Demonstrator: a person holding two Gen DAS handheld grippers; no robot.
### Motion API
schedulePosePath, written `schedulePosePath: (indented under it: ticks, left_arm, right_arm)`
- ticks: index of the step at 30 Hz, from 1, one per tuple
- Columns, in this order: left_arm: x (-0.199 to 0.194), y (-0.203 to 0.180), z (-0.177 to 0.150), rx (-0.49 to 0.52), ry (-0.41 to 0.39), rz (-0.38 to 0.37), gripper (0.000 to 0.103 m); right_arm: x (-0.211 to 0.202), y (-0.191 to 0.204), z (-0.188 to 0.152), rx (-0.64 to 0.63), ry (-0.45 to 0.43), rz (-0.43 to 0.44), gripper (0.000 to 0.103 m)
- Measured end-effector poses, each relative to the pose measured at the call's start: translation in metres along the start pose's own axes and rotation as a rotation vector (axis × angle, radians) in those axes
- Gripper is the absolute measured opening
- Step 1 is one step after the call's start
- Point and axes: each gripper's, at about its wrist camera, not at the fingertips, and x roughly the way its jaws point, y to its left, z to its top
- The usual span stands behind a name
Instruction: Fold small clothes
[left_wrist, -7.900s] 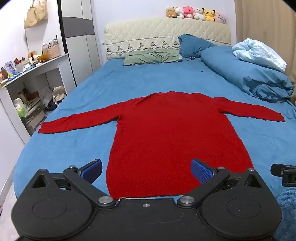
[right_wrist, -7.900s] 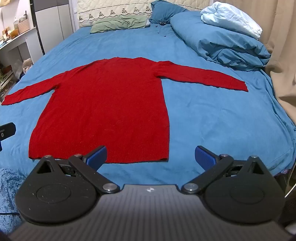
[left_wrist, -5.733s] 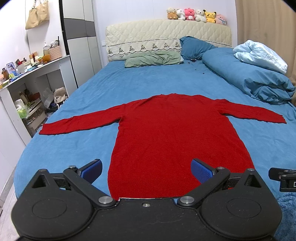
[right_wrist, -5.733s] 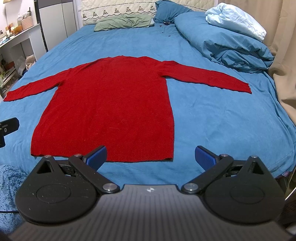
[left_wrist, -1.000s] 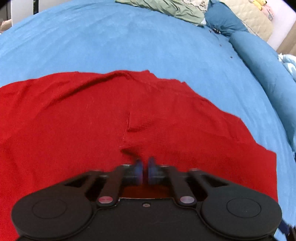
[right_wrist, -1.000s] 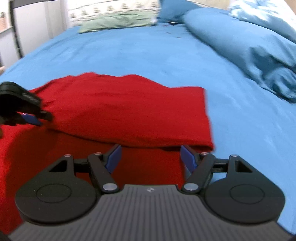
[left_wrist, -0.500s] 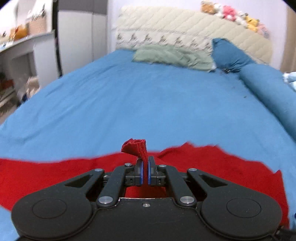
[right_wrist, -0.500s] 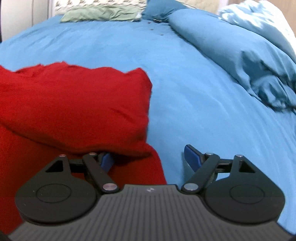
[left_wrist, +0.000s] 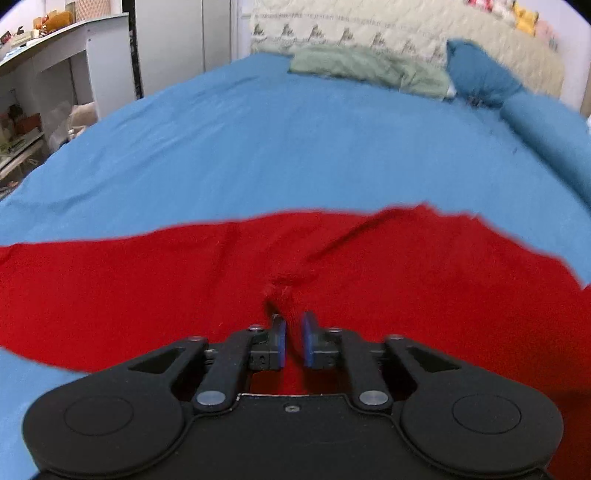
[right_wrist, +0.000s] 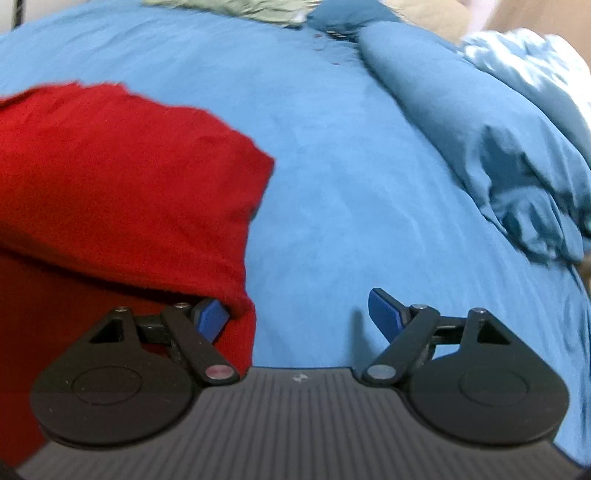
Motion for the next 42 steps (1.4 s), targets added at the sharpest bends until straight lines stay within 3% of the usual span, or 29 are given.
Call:
schedulePosePath:
  ticks: [3,5,9,11,13,16,20,24,28,31,33,36,39,42]
  left_arm:
    - [-0.005,0.008,-0.007,0.0,0.035,0.086,0.035]
    - [-0.014,0.015,-0.007,-0.01,0.045,0.098,0.039]
    - [-0.024,0.013,0.001,0.016,0.026,0.051,0.059]
    - [-0.02,0.001,0.008,0.047,0.014,0.014,0.06]
    - [-0.011,-0.013,0.015,0.069,0.012,-0.015,0.06]
    - [-0.003,-0.03,0.021,0.089,-0.002,-0.059,0.06]
    - [0.006,-0.049,0.02,0.135,-0.002,-0.111,0.06]
    - [0.023,-0.055,0.014,0.17,0.045,-0.111,0.06]
    - [0.035,-0.048,0.008,0.135,0.069,-0.117,0.06]
    - [0.033,-0.049,0.007,0.135,0.069,-0.122,0.061]
    - [0.033,-0.05,0.007,0.143,0.068,-0.121,0.061]
    - [0.03,-0.05,0.009,0.148,0.075,-0.108,0.061]
    - [0.02,-0.047,0.007,0.145,0.064,-0.083,0.061]
    - [0.02,-0.038,-0.001,0.125,0.088,-0.078,0.061]
  right_arm:
    - [0.001,-0.007,0.001,-0.034,0.024,0.049,0.097]
    - [-0.004,-0.016,0.002,-0.033,0.043,0.081,0.097]
    - [-0.03,-0.022,0.015,0.046,-0.022,0.233,0.099]
    - [-0.031,-0.012,0.024,0.087,-0.054,0.329,0.1]
    - [-0.017,0.005,0.031,0.123,-0.032,0.376,0.099]
    - [0.011,0.019,0.02,0.182,0.037,0.361,0.101]
    - [0.004,0.011,0.02,0.271,0.035,0.347,0.101]
    - [-0.001,0.01,0.045,0.272,-0.07,0.397,0.101]
    - [0.039,0.02,0.073,0.254,-0.106,0.428,0.101]
    - [0.082,0.021,0.084,0.259,-0.045,0.358,0.103]
    - [0.088,0.013,0.088,0.289,-0.063,0.381,0.103]
    - [0.07,0.012,0.091,0.26,-0.065,0.35,0.103]
    - [0.028,0.011,0.075,0.252,-0.118,0.416,0.103]
    - [0.005,0.02,0.05,0.247,-0.082,0.464,0.103]
